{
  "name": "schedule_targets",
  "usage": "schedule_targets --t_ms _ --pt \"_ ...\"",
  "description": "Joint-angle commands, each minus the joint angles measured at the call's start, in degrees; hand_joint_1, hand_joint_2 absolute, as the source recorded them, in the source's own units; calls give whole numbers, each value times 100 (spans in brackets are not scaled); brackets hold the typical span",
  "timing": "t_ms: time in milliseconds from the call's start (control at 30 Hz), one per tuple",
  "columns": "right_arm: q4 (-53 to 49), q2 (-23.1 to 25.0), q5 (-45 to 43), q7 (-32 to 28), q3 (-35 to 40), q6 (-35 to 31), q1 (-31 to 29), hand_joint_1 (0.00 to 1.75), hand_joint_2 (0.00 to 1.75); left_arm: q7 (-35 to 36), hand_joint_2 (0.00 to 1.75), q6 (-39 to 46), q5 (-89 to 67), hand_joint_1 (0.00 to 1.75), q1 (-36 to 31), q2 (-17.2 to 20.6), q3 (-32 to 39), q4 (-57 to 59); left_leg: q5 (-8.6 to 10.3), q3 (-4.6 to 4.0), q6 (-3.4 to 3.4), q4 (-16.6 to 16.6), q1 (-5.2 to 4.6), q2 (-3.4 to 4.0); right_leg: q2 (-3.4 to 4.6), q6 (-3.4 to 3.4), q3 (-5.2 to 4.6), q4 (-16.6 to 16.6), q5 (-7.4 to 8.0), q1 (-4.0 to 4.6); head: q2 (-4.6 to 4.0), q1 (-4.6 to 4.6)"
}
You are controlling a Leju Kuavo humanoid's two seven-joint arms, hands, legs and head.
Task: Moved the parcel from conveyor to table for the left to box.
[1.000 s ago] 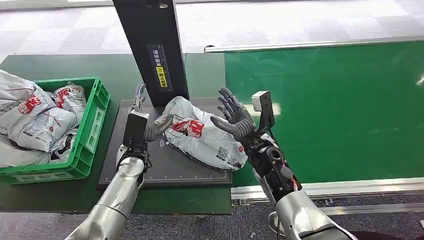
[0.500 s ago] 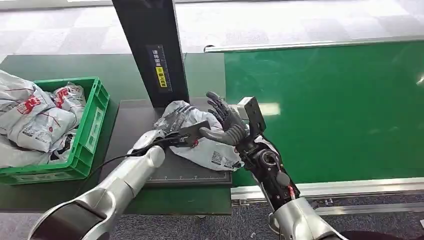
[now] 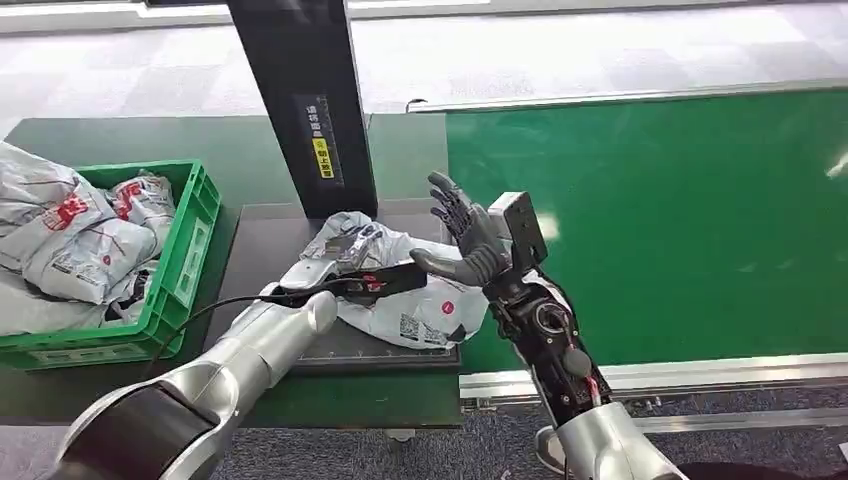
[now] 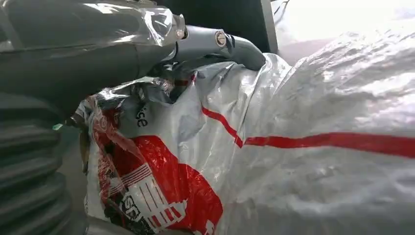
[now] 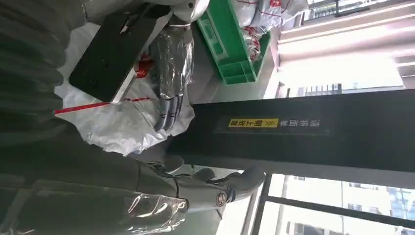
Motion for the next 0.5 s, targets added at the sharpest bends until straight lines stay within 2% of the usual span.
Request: schedule_targets --t_ms 33,67,200,400,433,467,500 --pt "98 -99 26 -53 10 108 -36 0 175 -291 175 405 -133 175 486 221 -121 487 17 6 8 -31 -10 17 19 3 -3 -26 21 -9 0 0" --pt "73 -113 27 -66 14 124 -19 0 175 -421 175 482 -138 175 494 225 -117 452 8 13 5 -17 -8 8 11 2 7 -12 10 -7 0 -2" --pt "-105 -227 -8 -62 60 226 52 0 175 -893 175 1739 -75 175 531 204 258 302 10 5 6 -13 -7 -5 4 2 3 -10 10 -6 0 -2" --pt "-121 -270 -65 -30 97 244 17 0 175 -1140 175 2380 -11 175 624 235 499 175 13 -12 9 -12 -6 -3 5 4 -16 -12 11 -5 0 -2" --pt "-134 -297 -85 -32 106 246 26 0 175 -1222 175 2637 11 175 642 219 573 160 9 -11 8 -7 -5 -5 2 4 -14 -7 6 -5 -2 -2" --pt "-217 -341 -111 -41 128 218 72 0 175 -1636 175 3513 333 175 731 161 966 55 13 -16 10 -12 -5 -6 2 4 -20 -13 10 -4 0 -2" --pt "-288 -375 -133 -39 141 210 113 0 175 -1752 175 3755 400 175 739 148 1069 21 16 -19 11 -18 -6 -8 0 4 -22 -18 13 -5 -2 -2"
